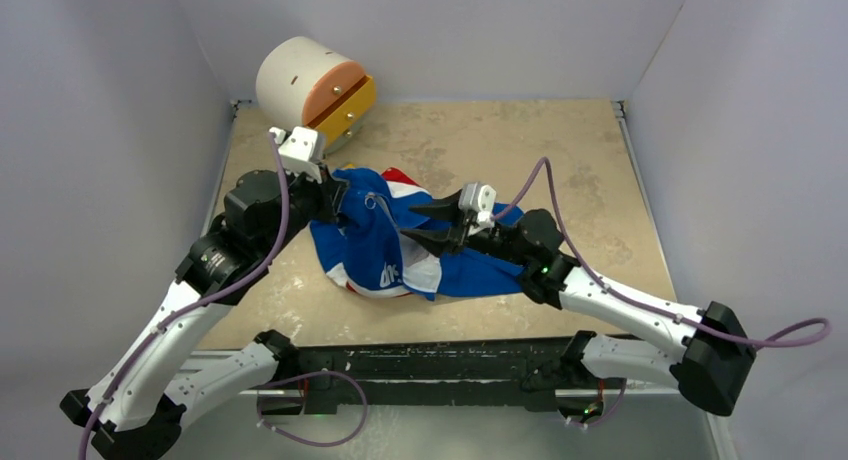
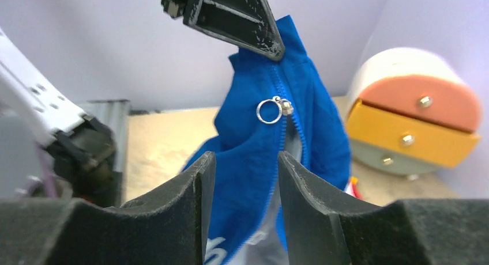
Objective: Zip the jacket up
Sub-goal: Pick up the zipper from the jacket, then zip the zipper on the jacket.
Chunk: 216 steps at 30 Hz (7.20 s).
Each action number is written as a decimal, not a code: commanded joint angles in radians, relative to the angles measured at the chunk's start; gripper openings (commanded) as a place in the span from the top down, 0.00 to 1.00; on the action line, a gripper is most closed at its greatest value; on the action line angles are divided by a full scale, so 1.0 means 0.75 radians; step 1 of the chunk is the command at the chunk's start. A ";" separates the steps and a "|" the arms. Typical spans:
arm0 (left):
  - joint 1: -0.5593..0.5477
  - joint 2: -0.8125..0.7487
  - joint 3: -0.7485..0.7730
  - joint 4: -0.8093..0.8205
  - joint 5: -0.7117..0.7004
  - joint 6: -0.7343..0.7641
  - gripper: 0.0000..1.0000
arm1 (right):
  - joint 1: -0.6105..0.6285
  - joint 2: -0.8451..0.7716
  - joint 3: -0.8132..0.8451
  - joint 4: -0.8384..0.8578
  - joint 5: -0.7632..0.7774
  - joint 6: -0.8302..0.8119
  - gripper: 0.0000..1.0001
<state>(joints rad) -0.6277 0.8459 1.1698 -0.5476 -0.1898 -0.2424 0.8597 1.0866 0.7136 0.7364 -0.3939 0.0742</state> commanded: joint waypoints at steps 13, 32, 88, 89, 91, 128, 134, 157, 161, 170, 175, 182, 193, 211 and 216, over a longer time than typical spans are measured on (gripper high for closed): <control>0.007 -0.011 0.055 0.106 0.081 -0.005 1.00 | 0.253 0.300 0.007 0.510 0.247 -1.125 0.49; 0.008 -0.012 0.048 0.118 0.106 -0.008 1.00 | 0.278 0.418 0.094 0.513 0.339 -1.265 0.56; 0.008 -0.038 0.038 0.123 0.143 -0.008 1.00 | 0.210 0.502 0.086 0.531 0.243 -0.739 0.63; 0.007 -0.037 0.038 0.122 0.146 -0.008 1.00 | 0.208 0.501 0.088 0.527 0.226 -0.734 0.64; 0.008 -0.038 0.036 0.122 0.152 -0.008 1.00 | 0.204 0.502 0.094 0.522 0.200 -0.729 0.64; 0.009 -0.062 0.011 0.090 0.087 0.050 1.00 | 0.148 0.472 0.388 -0.302 -0.306 -0.867 0.64; 0.009 -0.068 0.018 0.086 0.076 0.065 1.00 | 0.141 0.382 0.370 -0.377 -0.255 -0.894 0.63; 0.008 -0.126 -0.077 0.214 0.147 0.149 1.00 | 0.042 0.180 0.162 -0.063 0.206 1.282 0.58; 0.009 -0.120 -0.079 0.221 0.150 0.145 1.00 | 0.033 0.236 0.178 -0.005 0.187 1.329 0.58; 0.007 -0.119 -0.077 0.218 0.155 0.149 1.00 | -0.008 0.330 0.217 0.040 0.166 1.367 0.60; 0.009 -0.120 -0.075 0.217 0.153 0.149 1.00 | -0.014 0.362 0.231 0.037 0.163 1.367 0.62; 0.009 -0.121 -0.073 0.215 0.155 0.148 1.00 | -0.014 0.393 0.241 0.045 0.141 1.367 0.63; 0.007 -0.119 -0.075 0.213 0.163 0.139 1.00 | -0.014 0.443 0.284 0.069 0.122 1.358 0.63; 0.008 -0.117 -0.074 0.205 0.145 0.139 1.00 | -0.013 0.456 0.274 0.013 0.170 1.209 1.00; 0.008 -0.110 -0.065 0.199 0.143 0.143 1.00 | -0.014 0.416 0.276 -0.089 0.273 0.991 1.00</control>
<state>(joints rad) -0.6281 0.7670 1.1011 -0.4767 -0.0822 -0.1455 0.8513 1.4494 0.9039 0.7170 -0.2707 0.9775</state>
